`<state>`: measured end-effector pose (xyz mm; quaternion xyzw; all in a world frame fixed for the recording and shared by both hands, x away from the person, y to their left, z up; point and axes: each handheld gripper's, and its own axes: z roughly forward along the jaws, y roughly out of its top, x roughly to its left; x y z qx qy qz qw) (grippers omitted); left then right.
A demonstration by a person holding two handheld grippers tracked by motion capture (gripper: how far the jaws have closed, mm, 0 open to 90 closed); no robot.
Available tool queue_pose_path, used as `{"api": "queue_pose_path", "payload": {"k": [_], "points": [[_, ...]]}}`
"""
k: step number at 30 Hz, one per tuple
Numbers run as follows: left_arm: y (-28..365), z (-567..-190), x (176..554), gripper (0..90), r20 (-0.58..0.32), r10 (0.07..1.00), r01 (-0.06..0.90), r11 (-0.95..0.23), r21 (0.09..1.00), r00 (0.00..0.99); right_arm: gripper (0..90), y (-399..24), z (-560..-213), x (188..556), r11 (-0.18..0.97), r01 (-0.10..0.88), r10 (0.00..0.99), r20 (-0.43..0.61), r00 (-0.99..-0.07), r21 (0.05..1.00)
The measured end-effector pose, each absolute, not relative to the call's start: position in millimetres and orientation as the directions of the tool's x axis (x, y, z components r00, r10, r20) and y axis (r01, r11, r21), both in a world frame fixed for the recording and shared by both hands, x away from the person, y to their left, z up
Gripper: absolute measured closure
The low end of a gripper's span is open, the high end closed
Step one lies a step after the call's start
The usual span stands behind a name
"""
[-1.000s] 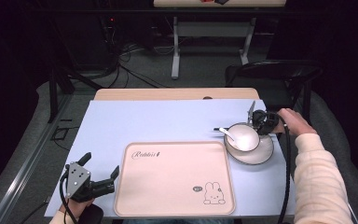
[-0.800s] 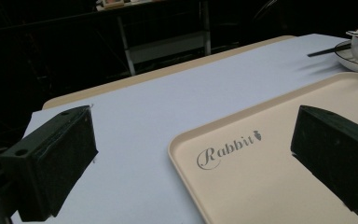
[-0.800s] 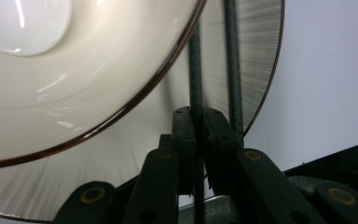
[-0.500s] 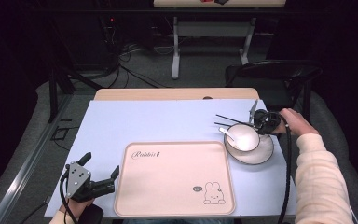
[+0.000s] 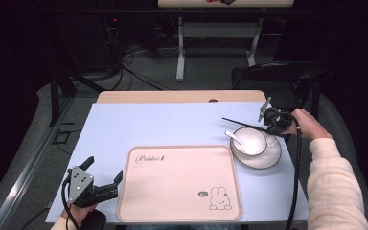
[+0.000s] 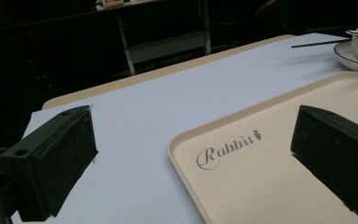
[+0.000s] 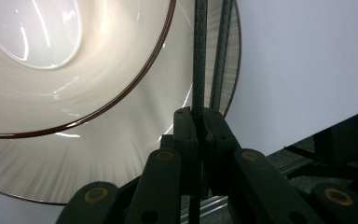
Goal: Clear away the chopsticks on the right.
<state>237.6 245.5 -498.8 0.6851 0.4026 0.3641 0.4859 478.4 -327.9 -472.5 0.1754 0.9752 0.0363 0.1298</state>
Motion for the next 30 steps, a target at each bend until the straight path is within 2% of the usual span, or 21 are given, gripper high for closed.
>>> {"api": "queue_pose_path", "payload": {"k": [3, 4, 5, 16, 26, 30], "points": [[245.5, -498.7, 237.4, 0.0, 0.107, 0.906, 0.198, -0.203, 0.959, 0.410, 85.0, -327.9, -472.5, 478.4, 0.936, 0.333, 0.352, -0.240, -0.905, 0.116], [245.5, -498.7, 237.4, 0.0, 0.107, 0.906, 0.198, -0.203, 0.959, 0.410, 85.0, -326.4, -450.7, 472.2, 0.916, 0.376, 0.401, -0.276, -0.873, 0.141], [245.5, -498.7, 237.5, 0.0, 0.108, 0.905, 0.198, -0.205, 0.959, 0.411, 85.0, -323.4, -443.8, 468.1, 0.911, 0.389, 0.412, -0.288, -0.864, 0.134], [245.3, -498.8, 237.6, 0.0, 0.108, 0.905, 0.197, -0.204, 0.959, 0.411, 85.0, -302.0, -414.0, 444.3, 0.872, 0.458, 0.489, -0.321, -0.811, 0.172], [245.4, -498.6, 237.4, 0.0, 0.107, 0.906, 0.198, -0.203, 0.959, 0.411, 85.0, -276.2, -398.5, 414.1, 0.778, 0.578, 0.628, -0.310, -0.714, 0.244], [245.4, -498.6, 237.5, 0.0, 0.108, 0.905, 0.198, -0.205, 0.959, 0.412, 85.1, -266.5, -397.3, 400.7, 0.716, 0.640, 0.698, -0.274, -0.662, 0.279]]}}
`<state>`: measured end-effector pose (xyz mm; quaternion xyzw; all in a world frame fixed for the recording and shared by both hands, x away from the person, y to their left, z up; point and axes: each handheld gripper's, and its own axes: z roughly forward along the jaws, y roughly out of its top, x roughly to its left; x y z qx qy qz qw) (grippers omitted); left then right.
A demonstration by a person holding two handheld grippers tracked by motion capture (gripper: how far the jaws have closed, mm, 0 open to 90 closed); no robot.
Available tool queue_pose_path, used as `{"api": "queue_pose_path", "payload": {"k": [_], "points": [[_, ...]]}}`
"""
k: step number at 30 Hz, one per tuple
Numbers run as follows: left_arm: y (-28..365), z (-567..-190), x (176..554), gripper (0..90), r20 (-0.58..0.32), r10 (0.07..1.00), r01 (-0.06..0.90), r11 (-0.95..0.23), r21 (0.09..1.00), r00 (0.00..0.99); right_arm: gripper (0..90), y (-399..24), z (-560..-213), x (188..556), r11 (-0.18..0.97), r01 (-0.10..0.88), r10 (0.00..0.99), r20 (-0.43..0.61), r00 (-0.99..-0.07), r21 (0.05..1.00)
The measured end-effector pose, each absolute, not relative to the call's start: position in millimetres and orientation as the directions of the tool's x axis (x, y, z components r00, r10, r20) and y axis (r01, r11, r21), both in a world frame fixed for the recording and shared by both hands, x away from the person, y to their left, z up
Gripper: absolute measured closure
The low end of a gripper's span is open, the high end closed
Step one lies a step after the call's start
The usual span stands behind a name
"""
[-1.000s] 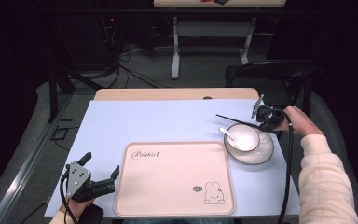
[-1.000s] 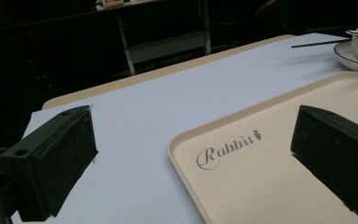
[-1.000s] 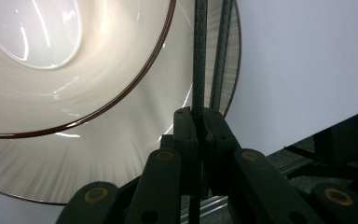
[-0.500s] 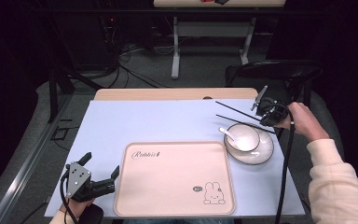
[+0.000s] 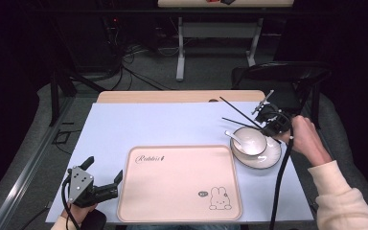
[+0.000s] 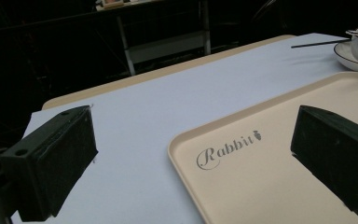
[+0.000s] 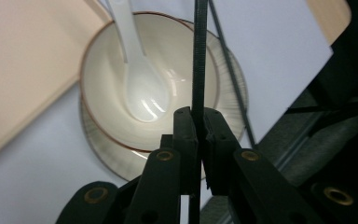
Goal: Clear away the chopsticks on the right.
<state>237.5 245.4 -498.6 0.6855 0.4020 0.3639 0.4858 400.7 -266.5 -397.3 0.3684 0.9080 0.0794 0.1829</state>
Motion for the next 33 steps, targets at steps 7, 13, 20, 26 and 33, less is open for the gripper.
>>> {"api": "queue_pose_path", "payload": {"k": [7, 13, 20, 26, 33], "points": [[245.4, -498.7, 237.6, 0.0, 0.109, 0.904, 0.198, -0.205, 0.958, 0.413, 85.1, -251.4, -407.9, 379.2, 0.669, 0.680, 0.743, -0.256, -0.618, 0.301], [245.3, -498.8, 237.7, 0.0, 0.109, 0.904, 0.196, -0.205, 0.959, 0.413, 85.1, -240.0, -413.5, 364.3, 0.650, 0.691, 0.759, -0.229, -0.609, 0.317], [245.2, -498.7, 237.5, 0.0, 0.109, 0.903, 0.198, -0.206, 0.958, 0.415, 85.0, -223.3, -426.4, 345.0, 0.621, 0.689, 0.779, -0.195, -0.596, 0.375], [245.5, -498.7, 237.3, 0.0, 0.107, 0.904, 0.197, -0.204, 0.959, 0.414, 85.0, -216.7, -442.7, 337.0, 0.596, 0.697, 0.791, -0.145, -0.594, 0.399], [245.7, -498.5, 237.1, 0.0, 0.107, 0.903, 0.195, -0.204, 0.959, 0.416, 85.0, -211.6, -464.3, 327.3, 0.559, 0.724, 0.811, -0.087, -0.578, 0.403]]}}
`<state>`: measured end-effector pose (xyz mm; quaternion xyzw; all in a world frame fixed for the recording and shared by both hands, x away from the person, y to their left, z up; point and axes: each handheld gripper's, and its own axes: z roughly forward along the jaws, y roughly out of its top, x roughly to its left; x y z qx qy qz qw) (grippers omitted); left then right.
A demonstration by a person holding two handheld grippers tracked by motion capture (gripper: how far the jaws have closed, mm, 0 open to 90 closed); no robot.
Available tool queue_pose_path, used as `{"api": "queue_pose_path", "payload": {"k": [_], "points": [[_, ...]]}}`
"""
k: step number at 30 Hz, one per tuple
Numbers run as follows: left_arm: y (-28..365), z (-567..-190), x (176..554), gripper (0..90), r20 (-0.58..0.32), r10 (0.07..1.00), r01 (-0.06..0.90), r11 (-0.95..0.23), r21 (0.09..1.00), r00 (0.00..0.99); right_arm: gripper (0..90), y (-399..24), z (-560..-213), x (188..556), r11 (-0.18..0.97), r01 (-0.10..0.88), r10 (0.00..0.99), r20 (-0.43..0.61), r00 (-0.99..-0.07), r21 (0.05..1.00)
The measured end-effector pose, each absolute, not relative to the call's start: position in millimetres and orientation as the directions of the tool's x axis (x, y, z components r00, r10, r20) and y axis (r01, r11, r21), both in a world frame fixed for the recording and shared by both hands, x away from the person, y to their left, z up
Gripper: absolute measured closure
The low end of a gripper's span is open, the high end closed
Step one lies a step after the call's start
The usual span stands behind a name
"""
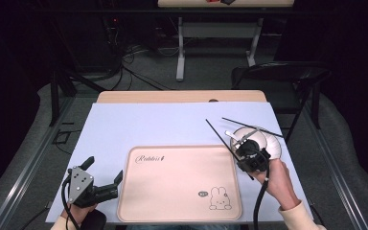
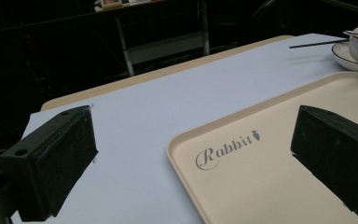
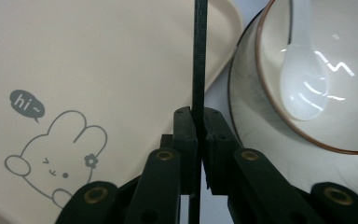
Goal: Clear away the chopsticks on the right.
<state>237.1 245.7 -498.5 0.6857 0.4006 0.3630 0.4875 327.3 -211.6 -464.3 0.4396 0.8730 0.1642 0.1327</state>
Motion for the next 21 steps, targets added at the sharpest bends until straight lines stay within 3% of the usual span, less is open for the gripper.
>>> {"api": "queue_pose_path", "payload": {"k": [18, 19, 21], "points": [[245.5, -498.6, 237.0, 0.0, 0.107, 0.903, 0.194, -0.203, 0.960, 0.416, 84.8, -190.9, -494.0, 314.1, 0.497, 0.781, 0.837, 0.027, -0.546, 0.378], [245.5, -498.6, 237.0, 0.0, 0.107, 0.903, 0.194, -0.203, 0.960, 0.416, 84.8, -182.0, -509.8, 312.3, 0.507, 0.797, 0.834, 0.046, -0.549, 0.329], [245.5, -498.6, 237.0, 0.0, 0.107, 0.903, 0.194, -0.203, 0.960, 0.416, 84.8, -182.0, -509.8, 312.3, 0.507, 0.797, 0.834, 0.046, -0.549, 0.329]]}}
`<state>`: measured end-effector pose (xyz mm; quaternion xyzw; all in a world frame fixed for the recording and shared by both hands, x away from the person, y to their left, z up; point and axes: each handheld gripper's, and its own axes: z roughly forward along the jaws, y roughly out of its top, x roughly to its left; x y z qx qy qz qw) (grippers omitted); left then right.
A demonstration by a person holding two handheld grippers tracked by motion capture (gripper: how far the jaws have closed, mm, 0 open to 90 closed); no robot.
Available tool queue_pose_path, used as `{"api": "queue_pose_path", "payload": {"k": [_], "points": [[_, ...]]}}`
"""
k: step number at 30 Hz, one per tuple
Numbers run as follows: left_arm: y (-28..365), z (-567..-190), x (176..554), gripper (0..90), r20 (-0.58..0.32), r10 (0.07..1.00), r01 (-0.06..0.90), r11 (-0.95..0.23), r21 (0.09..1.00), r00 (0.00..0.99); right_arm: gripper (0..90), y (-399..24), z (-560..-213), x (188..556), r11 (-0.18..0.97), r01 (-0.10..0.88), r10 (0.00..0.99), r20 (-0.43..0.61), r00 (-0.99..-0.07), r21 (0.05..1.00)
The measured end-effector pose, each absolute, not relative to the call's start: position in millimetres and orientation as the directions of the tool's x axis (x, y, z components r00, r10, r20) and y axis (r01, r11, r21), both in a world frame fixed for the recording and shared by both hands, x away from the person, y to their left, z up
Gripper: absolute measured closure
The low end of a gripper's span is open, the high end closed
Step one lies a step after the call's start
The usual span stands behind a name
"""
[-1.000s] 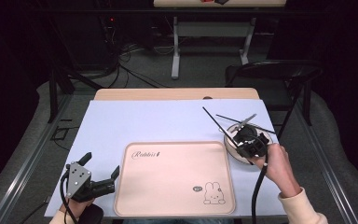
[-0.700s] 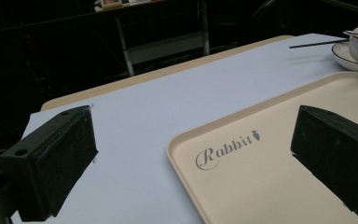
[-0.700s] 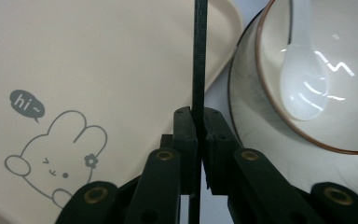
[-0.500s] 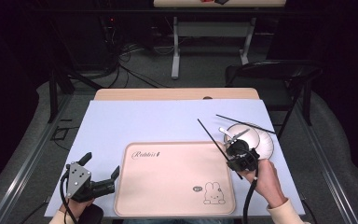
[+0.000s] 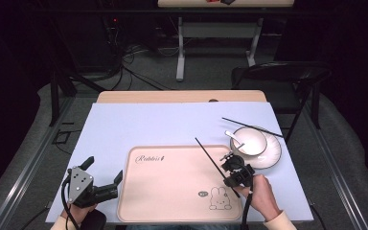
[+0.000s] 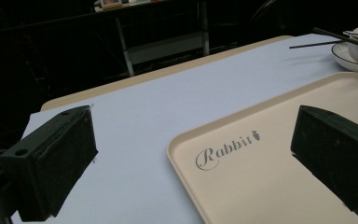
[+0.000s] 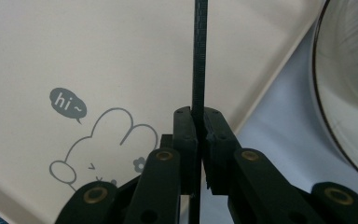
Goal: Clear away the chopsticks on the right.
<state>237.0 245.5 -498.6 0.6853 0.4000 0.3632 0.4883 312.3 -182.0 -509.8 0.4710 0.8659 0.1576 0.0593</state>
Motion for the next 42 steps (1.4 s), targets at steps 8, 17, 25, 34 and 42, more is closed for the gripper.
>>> {"api": "queue_pose_path", "payload": {"k": [8, 17, 25, 34, 42], "points": [[245.6, -498.7, 236.9, 0.0, 0.108, 0.903, 0.193, -0.203, 0.960, 0.416, 84.8, -173.8, -515.5, 310.7, 0.525, 0.793, 0.823, 0.052, -0.565, 0.311], [245.6, -498.6, 236.7, 0.0, 0.109, 0.903, 0.190, -0.204, 0.960, 0.416, 84.5, -166.2, -522.6, 307.7, 0.543, 0.792, 0.818, 0.038, -0.574, 0.279], [245.8, -498.7, 236.3, 0.0, 0.111, 0.902, 0.186, -0.204, 0.961, 0.416, 64.6, -164.1, -523.6, 305.4, 0.574, 0.774, 0.800, 0.019, -0.600, 0.267], [245.9, -498.7, 236.6, 0.0, 0.111, 0.903, 0.188, -0.205, 0.960, 0.415, 12.8, -185.5, -490.8, 302.1, 0.651, 0.638, 0.714, -0.045, -0.699, 0.411], [245.5, -498.6, 236.4, 0.0, 0.112, 0.903, 0.188, -0.205, 0.960, 0.415, 0.0, -225.8, -457.6, 316.0, 0.661, 0.574, 0.701, -0.125, -0.702, 0.483]]}}
